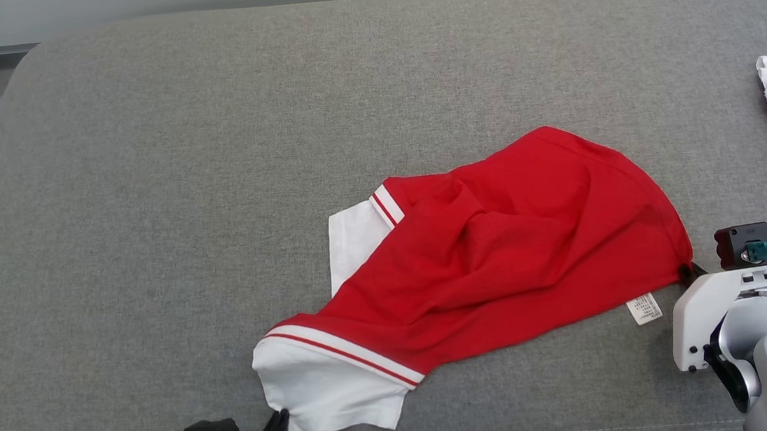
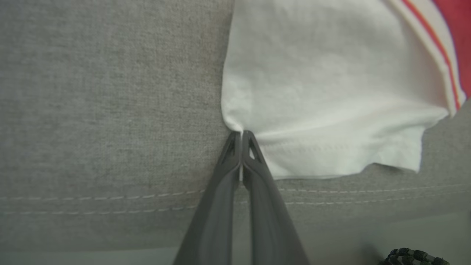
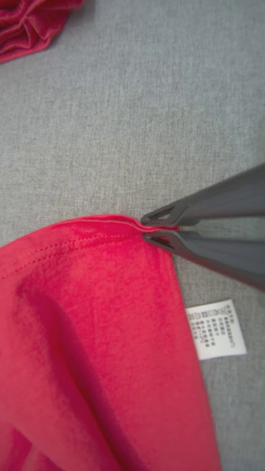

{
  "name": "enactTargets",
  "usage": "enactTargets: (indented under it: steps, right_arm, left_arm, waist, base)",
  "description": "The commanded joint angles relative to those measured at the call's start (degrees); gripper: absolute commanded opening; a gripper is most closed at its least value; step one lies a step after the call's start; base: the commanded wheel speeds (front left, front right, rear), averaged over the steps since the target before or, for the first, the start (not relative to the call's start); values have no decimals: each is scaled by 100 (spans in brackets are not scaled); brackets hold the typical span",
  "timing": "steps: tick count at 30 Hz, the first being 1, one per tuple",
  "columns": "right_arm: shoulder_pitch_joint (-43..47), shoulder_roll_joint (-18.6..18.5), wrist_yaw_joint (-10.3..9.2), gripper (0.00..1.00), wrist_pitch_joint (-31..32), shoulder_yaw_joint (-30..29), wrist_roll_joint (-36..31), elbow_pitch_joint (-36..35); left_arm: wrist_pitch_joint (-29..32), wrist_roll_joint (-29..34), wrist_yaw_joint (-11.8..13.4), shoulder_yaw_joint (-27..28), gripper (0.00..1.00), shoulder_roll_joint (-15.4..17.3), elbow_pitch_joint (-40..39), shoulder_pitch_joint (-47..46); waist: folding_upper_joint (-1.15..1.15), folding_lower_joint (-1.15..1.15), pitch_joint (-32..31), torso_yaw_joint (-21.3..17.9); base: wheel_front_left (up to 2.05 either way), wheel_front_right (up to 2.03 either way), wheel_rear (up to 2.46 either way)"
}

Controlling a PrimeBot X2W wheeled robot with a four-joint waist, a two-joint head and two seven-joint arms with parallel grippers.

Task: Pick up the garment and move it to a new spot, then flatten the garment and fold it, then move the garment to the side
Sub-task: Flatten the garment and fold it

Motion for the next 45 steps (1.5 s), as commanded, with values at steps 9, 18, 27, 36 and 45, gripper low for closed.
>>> enactTargets:
  steps: [9,18,27,36,45]
  right_arm:
    - [-80,68,-12,0,-173,-135,220,-137]
    - [1,212,-12,0,-252,-175,720,-478]
    - [-342,339,-11,0,-58,-42,1737,-1158]
    - [-2014,353,-8,0,366,642,2314,-1065]
    - [-4092,329,-8,0,52,982,2374,-516]
  left_arm:
    - [-242,-240,106,206,0,-6,-199,-411]
    - [-224,-1172,80,651,0,-68,-1110,-553]
    - [190,-1757,229,904,0,-51,-2062,-1130]
    - [501,-1704,236,1042,0,341,-2248,-3054]
    - [688,-1640,118,1057,0,870,-2015,-5394]
  waist:
    - [0,0,-72,-19]
    - [0,0,-249,-15]
    - [0,0,-336,-132]
    - [0,0,518,-509]
    - [0,0,1770,-959]
  base:
    - [0,0,0]
    - [0,0,0]
    - [0,0,0]
    - [0,0,0]
    - [0,0,0]
